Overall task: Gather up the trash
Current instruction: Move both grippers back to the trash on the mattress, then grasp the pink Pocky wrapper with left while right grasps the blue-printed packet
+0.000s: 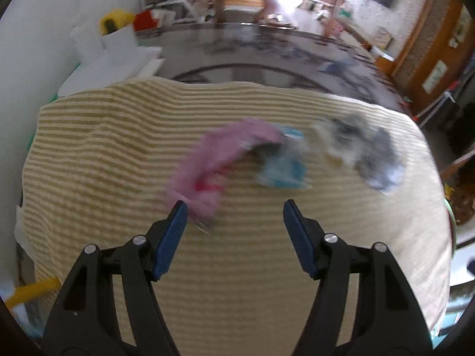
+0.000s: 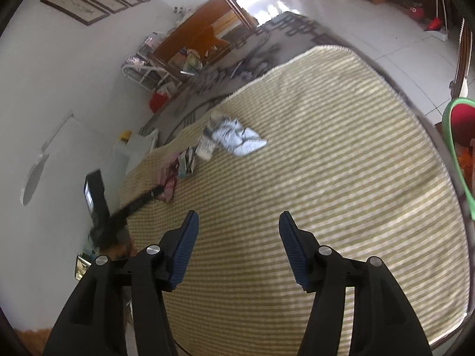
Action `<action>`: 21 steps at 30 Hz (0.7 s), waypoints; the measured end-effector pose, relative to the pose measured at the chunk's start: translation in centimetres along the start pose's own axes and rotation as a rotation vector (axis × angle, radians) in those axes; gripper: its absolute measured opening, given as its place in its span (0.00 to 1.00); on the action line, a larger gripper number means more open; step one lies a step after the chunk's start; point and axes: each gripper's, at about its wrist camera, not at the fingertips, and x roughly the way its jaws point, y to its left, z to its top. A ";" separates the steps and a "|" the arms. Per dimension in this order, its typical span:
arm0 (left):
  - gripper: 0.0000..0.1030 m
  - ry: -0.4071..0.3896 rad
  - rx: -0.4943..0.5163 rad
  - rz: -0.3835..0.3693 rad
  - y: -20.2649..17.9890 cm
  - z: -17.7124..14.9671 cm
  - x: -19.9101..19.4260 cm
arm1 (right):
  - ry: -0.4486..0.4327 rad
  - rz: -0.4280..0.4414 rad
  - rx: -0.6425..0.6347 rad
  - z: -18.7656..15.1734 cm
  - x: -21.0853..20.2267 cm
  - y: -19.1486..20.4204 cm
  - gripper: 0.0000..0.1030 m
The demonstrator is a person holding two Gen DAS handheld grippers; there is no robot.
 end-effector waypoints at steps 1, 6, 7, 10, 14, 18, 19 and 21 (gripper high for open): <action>0.62 0.006 0.001 0.004 0.3 0.5 0.7 | 0.007 -0.005 0.003 -0.2 0.3 0.2 0.54; 0.62 0.042 -0.004 0.008 1.3 2.7 4.4 | 0.011 -0.027 -0.009 -0.6 0.6 1.1 0.54; 0.60 0.053 -0.011 -0.004 1.3 3.0 5.0 | 0.010 -0.031 -0.012 -0.7 0.6 1.3 0.54; 0.38 0.071 -0.029 -0.028 1.3 3.1 5.8 | 0.007 -0.042 -0.023 -0.7 0.5 1.8 0.54; 0.18 0.051 -0.048 -0.062 1.7 2.2 5.0 | 0.011 -0.055 -0.046 -0.4 1.2 2.6 0.54; 0.16 0.019 -0.055 -0.093 1.9 0.2 2.8 | 0.017 -0.069 -0.095 0.6 3.1 4.1 0.54; 0.16 0.014 -0.059 -0.108 1.9 -0.7 2.1 | 0.014 -0.081 -0.119 1.1 3.8 4.5 0.54; 0.16 0.011 -0.063 -0.133 2.0 -2.0 0.9 | 0.002 -0.106 -0.151 2.5 5.1 5.3 0.54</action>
